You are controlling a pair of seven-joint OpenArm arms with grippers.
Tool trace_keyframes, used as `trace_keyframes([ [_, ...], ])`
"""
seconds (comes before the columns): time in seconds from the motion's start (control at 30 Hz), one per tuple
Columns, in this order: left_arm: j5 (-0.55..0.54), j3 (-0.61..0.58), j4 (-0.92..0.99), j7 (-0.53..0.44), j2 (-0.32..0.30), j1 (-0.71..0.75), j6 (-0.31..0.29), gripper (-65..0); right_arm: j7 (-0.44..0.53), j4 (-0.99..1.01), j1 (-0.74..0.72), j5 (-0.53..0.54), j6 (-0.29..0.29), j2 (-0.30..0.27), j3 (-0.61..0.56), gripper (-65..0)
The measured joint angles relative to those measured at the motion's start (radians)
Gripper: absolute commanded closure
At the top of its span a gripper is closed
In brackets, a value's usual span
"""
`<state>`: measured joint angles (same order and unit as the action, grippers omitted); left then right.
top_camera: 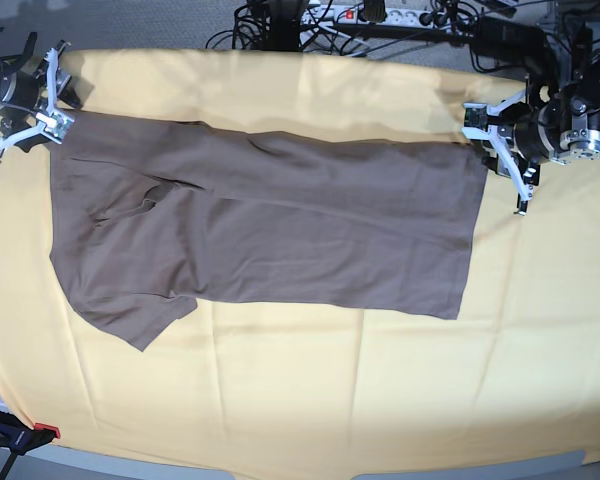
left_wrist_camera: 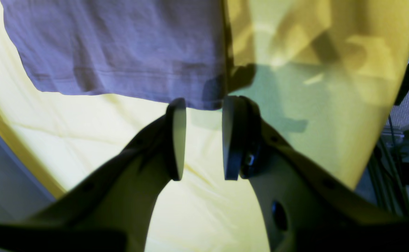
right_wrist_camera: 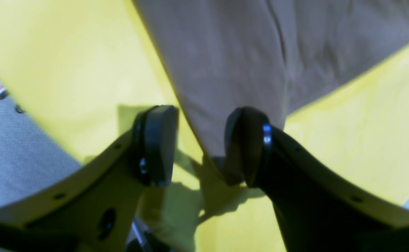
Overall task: Fold the T-shirt properly
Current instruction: 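Hold the shirt edge with both grippers and drag it across the table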
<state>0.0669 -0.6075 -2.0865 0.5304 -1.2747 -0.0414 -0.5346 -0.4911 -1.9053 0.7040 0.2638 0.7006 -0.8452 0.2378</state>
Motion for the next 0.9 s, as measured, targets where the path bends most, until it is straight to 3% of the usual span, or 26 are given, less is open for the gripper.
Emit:
trace_keyframes([
  [0.27,0.0,0.0,0.0,-0.004,0.0,0.0,0.0,-18.9,0.086,0.034,-0.002,-0.07,0.0,0.0,0.0,-30.8],
  [0.3,0.0,0.0,0.0,-0.005,0.0,0.0,0.008,-18.9,0.097,0.034,-0.002,-0.07,0.0,0.0,0.0,-26.8],
  [0.43,0.0,0.0,0.0,-0.006,0.0,0.0,0.076,-18.9,0.11,0.034,-0.003,-0.065,-0.016,0.0,0.0,-0.9],
  [0.67,0.0,0.0,0.0,-0.007,0.0,0.0,0.078,-18.9,0.111,0.034,-0.003,-0.066,-0.121,0.0,-0.001,0.0],
  [0.77,0.0,0.0,0.0,-0.006,0.0,0.0,0.04,-20.5,0.105,0.034,-0.003,-0.065,-0.105,0.0,-0.001,0.0],
  [0.9,0.0,0.0,0.021,-0.012,0.003,0.002,0.026,-33.9,0.102,0.034,-0.003,-0.063,-0.056,0.0,-0.001,0.0],
])
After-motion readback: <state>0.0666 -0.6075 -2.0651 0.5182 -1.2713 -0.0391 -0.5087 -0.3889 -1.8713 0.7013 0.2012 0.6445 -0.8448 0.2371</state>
